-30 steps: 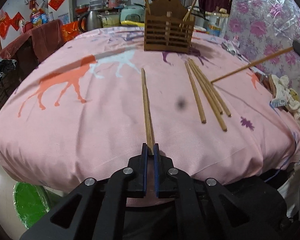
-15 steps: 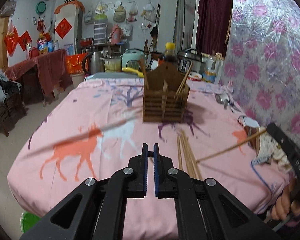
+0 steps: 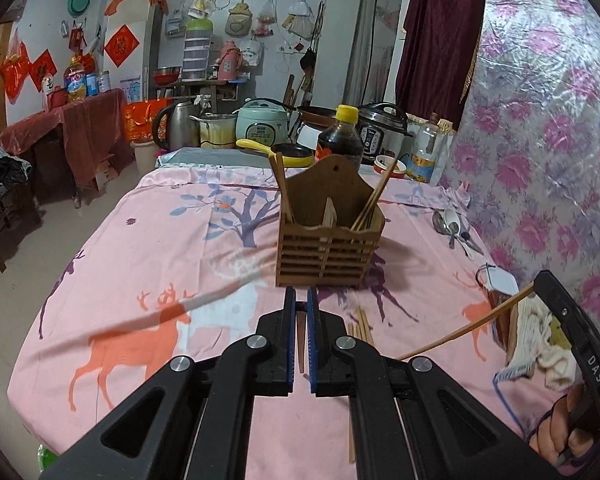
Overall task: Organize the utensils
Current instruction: 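Lift both held chopsticks and carry them to the wooden holder, then lower the chopsticks into the holder and open both tools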
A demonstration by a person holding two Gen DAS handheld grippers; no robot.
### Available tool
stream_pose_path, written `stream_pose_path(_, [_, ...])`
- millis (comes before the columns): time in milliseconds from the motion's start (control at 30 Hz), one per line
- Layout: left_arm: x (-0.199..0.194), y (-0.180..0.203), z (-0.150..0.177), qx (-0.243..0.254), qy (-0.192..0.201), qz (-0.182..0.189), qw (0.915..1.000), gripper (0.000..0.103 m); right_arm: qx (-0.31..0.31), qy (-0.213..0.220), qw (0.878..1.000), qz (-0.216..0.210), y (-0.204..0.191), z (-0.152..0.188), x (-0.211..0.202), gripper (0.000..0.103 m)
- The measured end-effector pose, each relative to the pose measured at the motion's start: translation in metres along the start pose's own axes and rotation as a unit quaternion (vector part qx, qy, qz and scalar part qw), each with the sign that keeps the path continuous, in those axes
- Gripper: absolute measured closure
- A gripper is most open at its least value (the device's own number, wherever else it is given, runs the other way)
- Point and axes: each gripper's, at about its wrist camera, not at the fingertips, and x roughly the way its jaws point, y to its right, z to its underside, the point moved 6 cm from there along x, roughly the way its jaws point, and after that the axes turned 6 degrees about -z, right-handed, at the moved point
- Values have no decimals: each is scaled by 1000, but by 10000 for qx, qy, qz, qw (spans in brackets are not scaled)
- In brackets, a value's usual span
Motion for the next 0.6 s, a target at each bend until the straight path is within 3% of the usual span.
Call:
stream_pose_path(267, [7,8,-64,2,257,108,9996,97,182,73,9998,-100,13,-34,29,95])
stream_pose_path(467, [-5,16,-136,-22,866,106,9962,97,204,481,9982,-281,14,-89,46,95])
stream_pose_path(600, [3,24,-168,-11,1104,61,9939,97,9,771,9967,-237,11,-121,67,95])
